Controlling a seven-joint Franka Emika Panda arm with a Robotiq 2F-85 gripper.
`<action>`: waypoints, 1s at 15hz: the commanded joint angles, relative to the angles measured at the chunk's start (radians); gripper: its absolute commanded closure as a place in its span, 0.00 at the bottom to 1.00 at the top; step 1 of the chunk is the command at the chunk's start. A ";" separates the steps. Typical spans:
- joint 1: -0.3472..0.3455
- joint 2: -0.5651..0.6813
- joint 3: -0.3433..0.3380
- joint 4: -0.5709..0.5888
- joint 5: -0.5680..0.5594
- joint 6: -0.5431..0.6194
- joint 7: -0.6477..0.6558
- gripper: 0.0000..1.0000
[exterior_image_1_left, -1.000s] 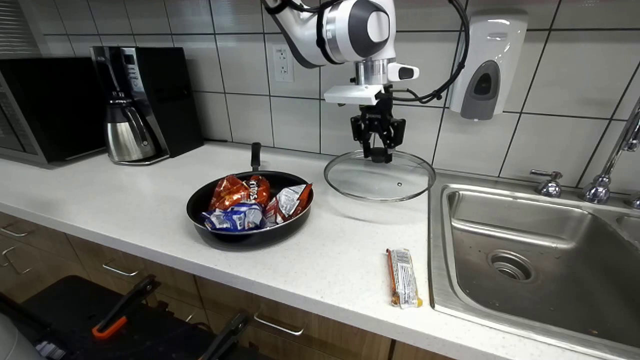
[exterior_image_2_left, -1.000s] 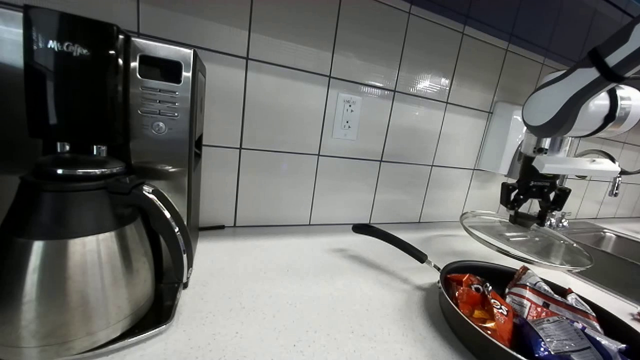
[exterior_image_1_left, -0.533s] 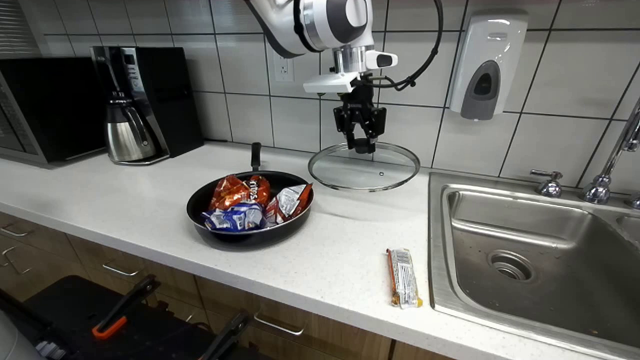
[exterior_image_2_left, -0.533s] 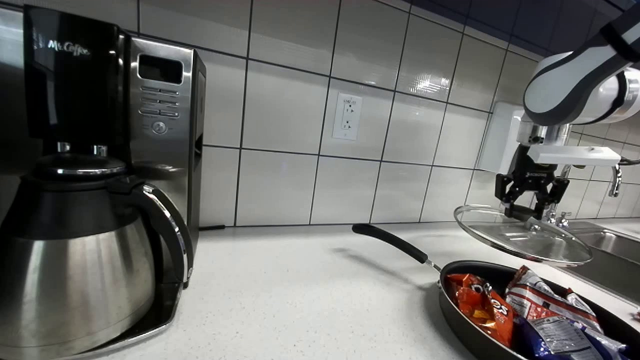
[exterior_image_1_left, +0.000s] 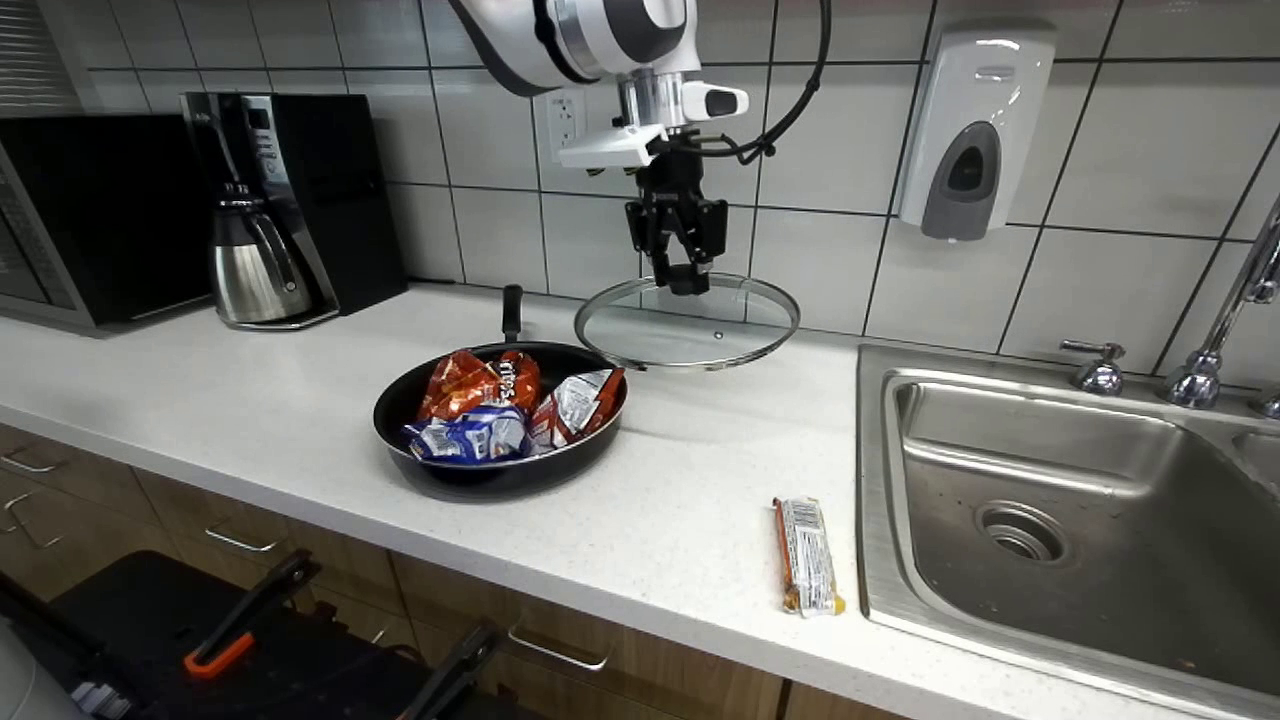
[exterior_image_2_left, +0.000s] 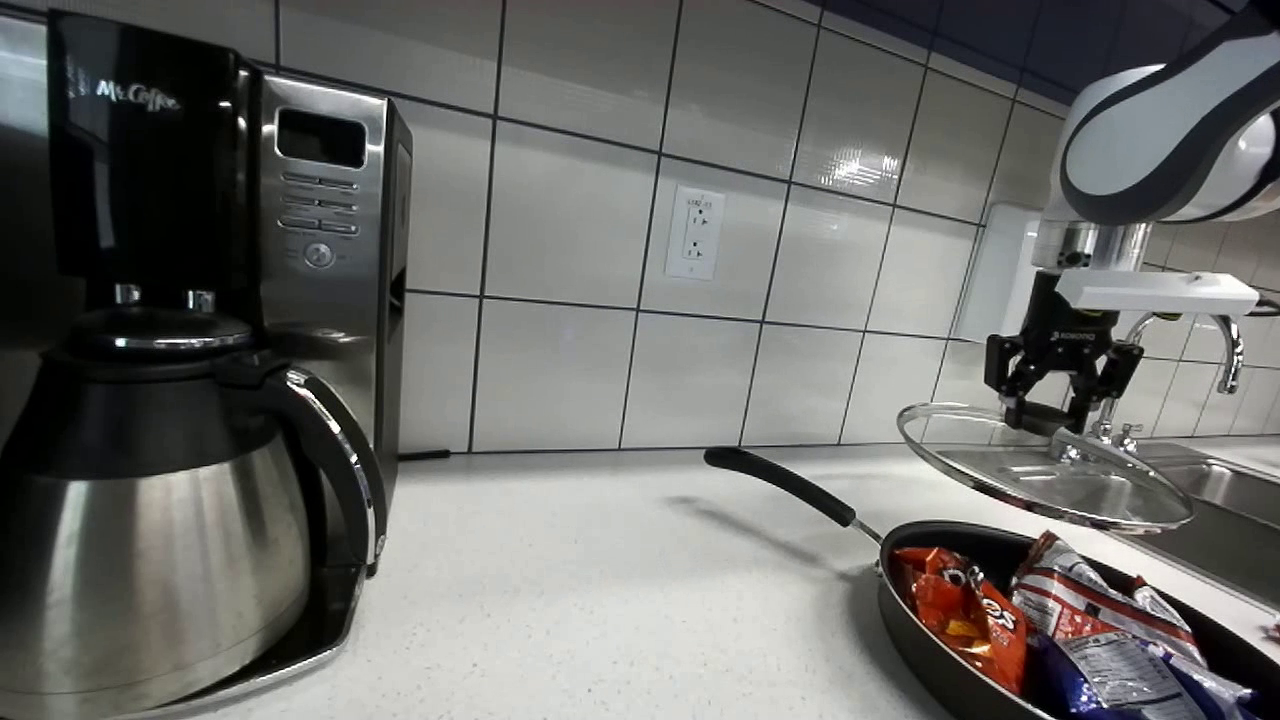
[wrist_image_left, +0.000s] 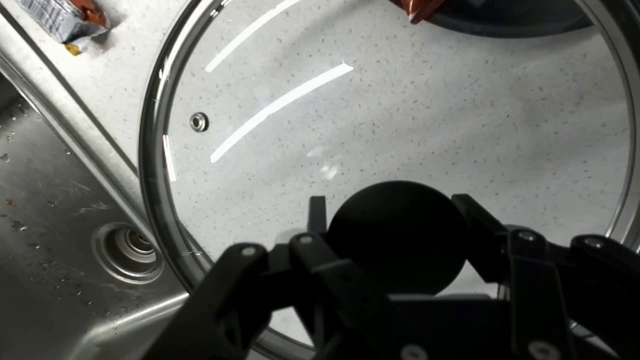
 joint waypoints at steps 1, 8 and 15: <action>0.013 -0.109 0.025 -0.073 -0.047 -0.029 0.057 0.61; 0.035 -0.191 0.078 -0.173 -0.059 -0.036 0.124 0.61; 0.035 -0.242 0.128 -0.262 -0.043 -0.036 0.176 0.61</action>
